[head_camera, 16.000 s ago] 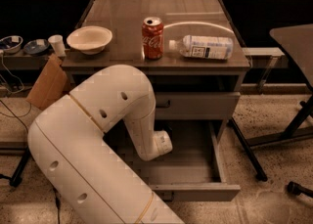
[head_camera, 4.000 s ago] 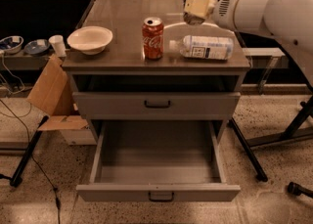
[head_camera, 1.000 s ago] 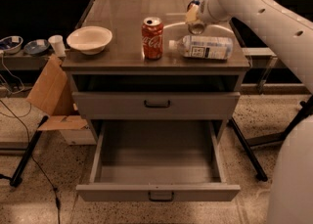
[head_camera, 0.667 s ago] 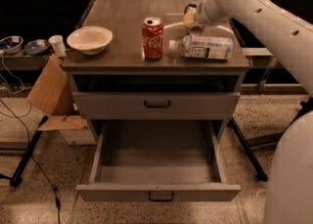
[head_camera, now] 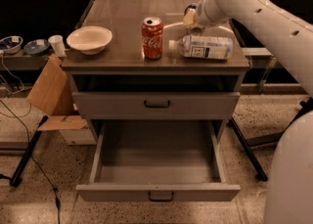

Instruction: Pick pepsi can from middle drawer and place on counter

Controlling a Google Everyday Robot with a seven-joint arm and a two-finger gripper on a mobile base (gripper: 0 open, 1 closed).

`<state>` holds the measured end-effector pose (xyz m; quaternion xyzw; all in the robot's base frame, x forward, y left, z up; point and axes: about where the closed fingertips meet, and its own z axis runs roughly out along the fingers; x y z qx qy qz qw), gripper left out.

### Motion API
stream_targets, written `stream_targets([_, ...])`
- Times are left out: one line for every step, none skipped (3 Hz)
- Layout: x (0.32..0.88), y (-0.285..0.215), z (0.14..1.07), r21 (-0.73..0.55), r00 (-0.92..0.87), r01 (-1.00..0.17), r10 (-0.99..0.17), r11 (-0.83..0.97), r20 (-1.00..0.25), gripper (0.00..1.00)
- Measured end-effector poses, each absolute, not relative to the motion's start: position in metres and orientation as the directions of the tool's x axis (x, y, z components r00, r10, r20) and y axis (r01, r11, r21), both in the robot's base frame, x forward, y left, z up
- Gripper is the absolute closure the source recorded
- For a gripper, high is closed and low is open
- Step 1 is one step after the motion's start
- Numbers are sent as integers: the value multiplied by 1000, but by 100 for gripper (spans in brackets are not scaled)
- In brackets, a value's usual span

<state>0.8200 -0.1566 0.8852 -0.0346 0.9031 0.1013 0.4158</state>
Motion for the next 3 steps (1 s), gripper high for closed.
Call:
stream_targets([820, -156, 885, 155, -652, -148, 22, 977, -758, 15])
stream_targets([819, -156, 886, 162, -650, -145, 30, 976, -760, 0])
stream_targets([819, -156, 886, 162, -650, -145, 30, 976, -760, 0])
